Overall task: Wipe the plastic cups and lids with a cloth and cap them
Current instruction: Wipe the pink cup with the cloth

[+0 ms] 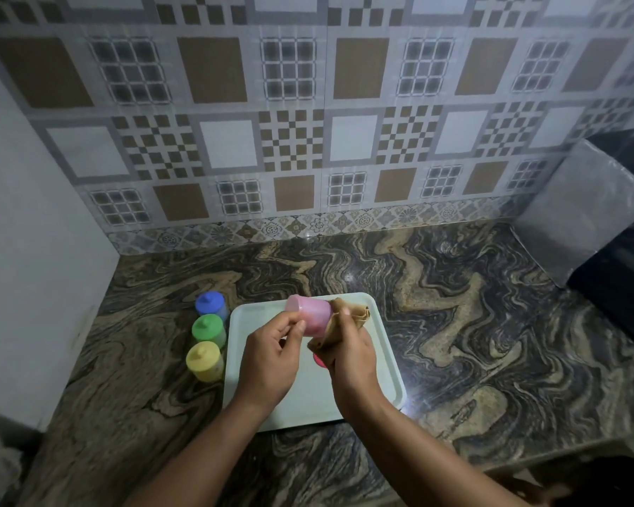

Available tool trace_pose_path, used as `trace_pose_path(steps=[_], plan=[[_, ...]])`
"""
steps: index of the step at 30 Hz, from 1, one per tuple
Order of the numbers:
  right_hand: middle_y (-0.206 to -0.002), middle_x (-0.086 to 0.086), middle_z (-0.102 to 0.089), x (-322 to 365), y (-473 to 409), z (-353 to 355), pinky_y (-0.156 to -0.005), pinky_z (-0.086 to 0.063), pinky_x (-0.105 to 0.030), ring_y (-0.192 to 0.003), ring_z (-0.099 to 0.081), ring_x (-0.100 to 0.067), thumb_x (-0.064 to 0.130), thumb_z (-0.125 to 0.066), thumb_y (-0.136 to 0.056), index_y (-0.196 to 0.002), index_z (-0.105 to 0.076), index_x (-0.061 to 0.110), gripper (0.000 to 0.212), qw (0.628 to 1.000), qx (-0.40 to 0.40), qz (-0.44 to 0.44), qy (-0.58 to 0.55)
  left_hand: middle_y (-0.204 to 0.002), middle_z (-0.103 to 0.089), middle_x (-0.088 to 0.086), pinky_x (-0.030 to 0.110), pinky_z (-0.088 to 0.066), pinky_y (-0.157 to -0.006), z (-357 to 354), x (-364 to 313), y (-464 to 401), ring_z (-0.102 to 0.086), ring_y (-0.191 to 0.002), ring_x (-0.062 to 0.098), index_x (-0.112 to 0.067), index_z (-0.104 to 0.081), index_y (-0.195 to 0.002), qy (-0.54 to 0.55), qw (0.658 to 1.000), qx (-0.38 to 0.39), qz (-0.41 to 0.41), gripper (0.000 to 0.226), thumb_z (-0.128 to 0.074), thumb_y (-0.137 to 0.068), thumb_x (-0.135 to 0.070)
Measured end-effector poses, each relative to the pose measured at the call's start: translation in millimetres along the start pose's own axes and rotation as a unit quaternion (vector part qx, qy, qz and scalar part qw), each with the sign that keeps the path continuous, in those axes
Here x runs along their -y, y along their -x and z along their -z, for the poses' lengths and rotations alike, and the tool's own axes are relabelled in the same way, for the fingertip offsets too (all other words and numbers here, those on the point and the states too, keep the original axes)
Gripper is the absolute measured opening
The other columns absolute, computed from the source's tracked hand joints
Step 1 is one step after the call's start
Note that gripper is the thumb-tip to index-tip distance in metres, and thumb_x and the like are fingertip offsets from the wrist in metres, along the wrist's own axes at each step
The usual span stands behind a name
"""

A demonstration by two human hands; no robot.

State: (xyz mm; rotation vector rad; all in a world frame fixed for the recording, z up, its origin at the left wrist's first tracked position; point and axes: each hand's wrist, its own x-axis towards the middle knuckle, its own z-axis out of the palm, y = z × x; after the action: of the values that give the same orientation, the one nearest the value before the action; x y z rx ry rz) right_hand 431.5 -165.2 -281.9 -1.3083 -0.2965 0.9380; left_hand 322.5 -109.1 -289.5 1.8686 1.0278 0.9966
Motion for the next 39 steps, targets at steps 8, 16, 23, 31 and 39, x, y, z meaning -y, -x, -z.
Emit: trace_pose_path(steps=[8, 16, 23, 31, 39], plan=[[-0.114, -0.005, -0.08, -12.5, -33.4, 4.8, -0.079, -0.052, -0.039, -0.108, -0.07, -0.03, 0.041, -0.046, -0.108, -0.097, -0.08, 0.022, 0.041, 1.0, 0.003, -0.009, -0.024, -0.093, -0.074, 0.001, 0.029, -0.053, -0.077, 14.6, 9.6, -0.3, -0.064, -0.086, 0.01, -0.017, -0.073, -0.103, 0.206, 0.971, 0.095, 0.07, 0.022, -0.055, -0.093, -0.025], [-0.14, 0.004, -0.069, -42.1, -18.3, 1.3, -0.11, -0.051, -0.03, -0.133, -0.063, -0.011, 0.036, -0.043, -0.109, -0.135, -0.068, 0.016, 0.041, 0.912, 0.165, 0.291, 0.238, -0.127, -0.063, -0.005, 0.04, -0.057, -0.094, 23.3, 26.7, 3.5, -0.061, -0.122, 0.017, -0.035, -0.074, -0.093, 0.19, 0.974, 0.011, 0.124, 0.012, -0.065, -0.095, -0.029], [-0.101, -0.032, -0.065, -39.9, -21.2, -19.1, -0.072, -0.052, -0.042, -0.083, -0.067, -0.037, 0.038, -0.033, -0.11, -0.12, -0.066, -0.006, 0.056, 0.967, 0.089, -0.228, -0.073, -0.142, -0.05, -0.002, 0.014, -0.046, -0.098, 50.5, 35.4, 8.9, -0.045, -0.129, -0.012, -0.019, -0.072, -0.086, -0.014, 0.994, -0.091, -0.053, 0.013, -0.063, -0.095, -0.019], [-0.089, -0.009, -0.066, -28.0, -34.2, -48.4, -0.093, -0.048, -0.044, -0.085, -0.064, -0.028, 0.036, -0.041, -0.106, -0.09, -0.063, 0.011, 0.037, 0.938, 0.019, -0.263, -0.225, -0.144, -0.051, 0.014, 0.028, -0.044, -0.108, 75.0, 43.1, 23.8, -0.048, -0.135, 0.006, -0.013, -0.075, -0.103, -0.019, 0.99, 0.002, -0.14, 0.021, -0.06, -0.094, -0.024], [-0.12, -0.016, -0.068, -37.6, -46.4, -22.5, -0.086, -0.053, -0.052, -0.097, -0.067, -0.036, 0.037, -0.041, -0.111, -0.122, -0.062, 0.015, 0.033, 0.966, 0.016, -0.21, -0.147, -0.143, -0.044, 0.0, 0.014, -0.045, -0.094, 104.3, 125.1, 85.2, -0.049, -0.126, 0.001, -0.018, -0.068, -0.115, -0.089, 0.989, -0.103, 0.05, 0.041, -0.084, -0.078, -0.01]])
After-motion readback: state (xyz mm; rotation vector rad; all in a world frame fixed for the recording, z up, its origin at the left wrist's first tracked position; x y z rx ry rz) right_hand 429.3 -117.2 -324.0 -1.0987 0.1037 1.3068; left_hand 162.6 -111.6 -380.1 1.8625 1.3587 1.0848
